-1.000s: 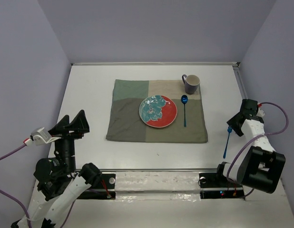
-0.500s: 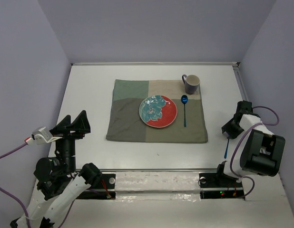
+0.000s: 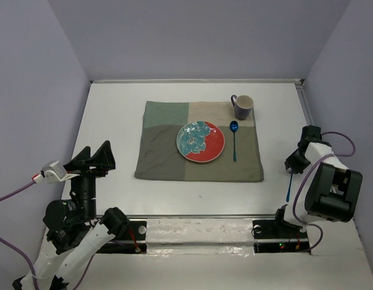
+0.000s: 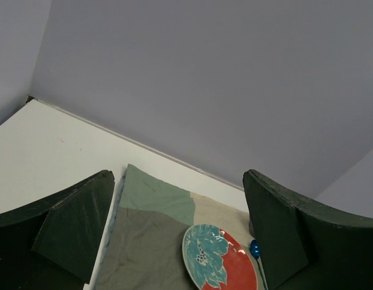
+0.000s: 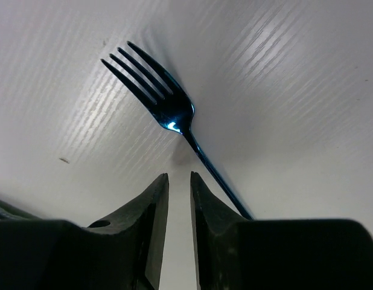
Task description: Set the dinner table for one person
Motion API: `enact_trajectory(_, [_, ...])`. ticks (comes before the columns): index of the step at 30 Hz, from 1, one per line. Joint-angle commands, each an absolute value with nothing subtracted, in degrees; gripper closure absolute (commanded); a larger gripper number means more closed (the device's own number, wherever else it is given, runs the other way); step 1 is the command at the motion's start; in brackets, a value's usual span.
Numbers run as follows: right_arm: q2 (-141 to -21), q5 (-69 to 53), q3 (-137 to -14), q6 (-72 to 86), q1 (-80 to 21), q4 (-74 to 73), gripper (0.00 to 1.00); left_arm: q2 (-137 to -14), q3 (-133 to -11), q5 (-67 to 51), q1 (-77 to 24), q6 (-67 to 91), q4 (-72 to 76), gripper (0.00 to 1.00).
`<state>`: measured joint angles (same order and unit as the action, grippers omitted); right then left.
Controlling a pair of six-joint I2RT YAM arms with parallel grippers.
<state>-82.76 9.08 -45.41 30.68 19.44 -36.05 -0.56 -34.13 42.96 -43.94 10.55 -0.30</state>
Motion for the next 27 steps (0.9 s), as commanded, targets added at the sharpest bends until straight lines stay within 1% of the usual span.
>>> enact_trajectory(1, [-76.7,14.0,-48.4,30.8,20.2,-37.0,0.73,11.2,-36.0,43.9,-44.3,10.2,1.4,0.01])
enact_trajectory(3, [-77.0,13.9,-48.4,30.8,20.2,-37.4,0.69,11.3,-36.3,43.9,-44.3,10.4,1.1,0.01])
enact_trajectory(4, [-78.1,13.5,-48.7,30.9,20.2,-37.6,0.64,11.3,-36.3,43.9,-44.3,10.5,1.0,0.01])
enact_trajectory(7, [-80.4,13.7,-49.1,31.5,20.2,-38.7,0.58,11.3,-36.6,43.9,-44.7,10.7,0.4,0.01])
enact_trajectory(12, [-83.4,15.3,-50.0,32.1,20.2,-39.1,0.53,11.3,-37.1,43.9,-46.1,11.0,0.1,0.01])
enact_trajectory(18, [-86.2,12.3,-50.1,30.7,20.2,-38.4,0.54,11.3,-37.5,45.9,-48.2,10.7,-1.2,0.01])
enact_trajectory(22, [-88.8,10.8,-49.4,30.2,20.2,-37.2,0.63,11.3,-37.5,45.9,-48.6,10.5,-1.2,0.01])
enact_trajectory(27, [-91.3,10.2,-47.9,29.8,20.2,-31.9,0.71,11.3,-37.4,45.6,-48.6,10.3,-1.0,0.01])
